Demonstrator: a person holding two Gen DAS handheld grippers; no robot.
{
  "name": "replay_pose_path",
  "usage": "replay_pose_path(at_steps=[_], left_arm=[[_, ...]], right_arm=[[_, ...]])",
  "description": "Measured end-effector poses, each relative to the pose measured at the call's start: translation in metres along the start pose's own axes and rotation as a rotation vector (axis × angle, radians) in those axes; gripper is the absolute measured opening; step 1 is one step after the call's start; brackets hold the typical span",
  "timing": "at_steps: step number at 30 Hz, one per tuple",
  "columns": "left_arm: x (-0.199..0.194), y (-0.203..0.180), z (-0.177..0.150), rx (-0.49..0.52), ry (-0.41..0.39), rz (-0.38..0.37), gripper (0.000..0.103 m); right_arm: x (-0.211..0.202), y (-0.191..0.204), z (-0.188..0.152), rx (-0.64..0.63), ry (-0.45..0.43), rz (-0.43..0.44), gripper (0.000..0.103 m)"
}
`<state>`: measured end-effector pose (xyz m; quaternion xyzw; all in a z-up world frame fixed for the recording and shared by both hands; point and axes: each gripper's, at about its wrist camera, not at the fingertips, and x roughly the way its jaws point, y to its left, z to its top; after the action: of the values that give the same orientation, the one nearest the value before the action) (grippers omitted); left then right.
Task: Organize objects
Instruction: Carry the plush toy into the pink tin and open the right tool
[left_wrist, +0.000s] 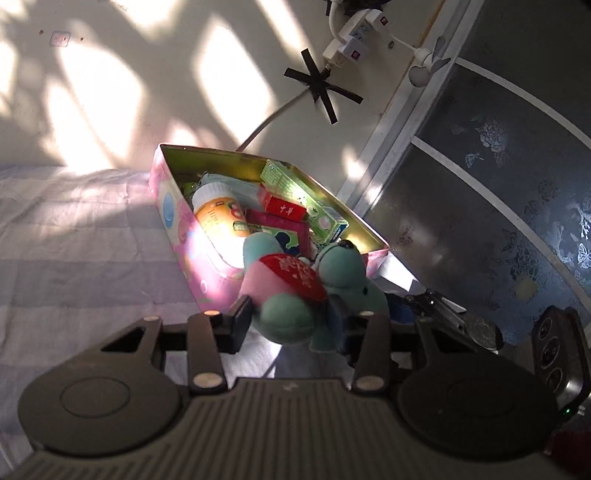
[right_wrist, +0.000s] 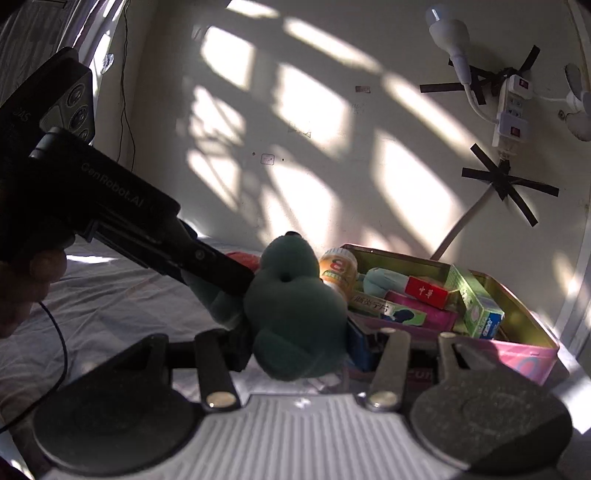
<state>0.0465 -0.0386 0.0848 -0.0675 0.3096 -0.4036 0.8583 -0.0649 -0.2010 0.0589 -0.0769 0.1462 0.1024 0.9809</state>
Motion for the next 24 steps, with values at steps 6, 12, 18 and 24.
replay_pose_path(at_steps=[6,12,18,24], left_arm=[[0.080,-0.042,0.053,0.161,-0.001,0.050,0.046],[0.142,-0.031,0.064,0.170,0.057,0.151,0.048],[0.165,-0.020,0.062,0.219,0.078,0.354,0.058],[0.145,-0.036,0.067,0.244,0.033,0.418,0.068]], right_arm=[[0.037,-0.069,0.017,-0.001,-0.062,-0.163,0.049],[0.094,-0.119,0.008,0.025,0.033,-0.180,0.050],[0.135,-0.124,-0.001,0.013,0.115,-0.136,0.054],[0.123,-0.123,0.003,0.069,0.089,-0.138,0.074]])
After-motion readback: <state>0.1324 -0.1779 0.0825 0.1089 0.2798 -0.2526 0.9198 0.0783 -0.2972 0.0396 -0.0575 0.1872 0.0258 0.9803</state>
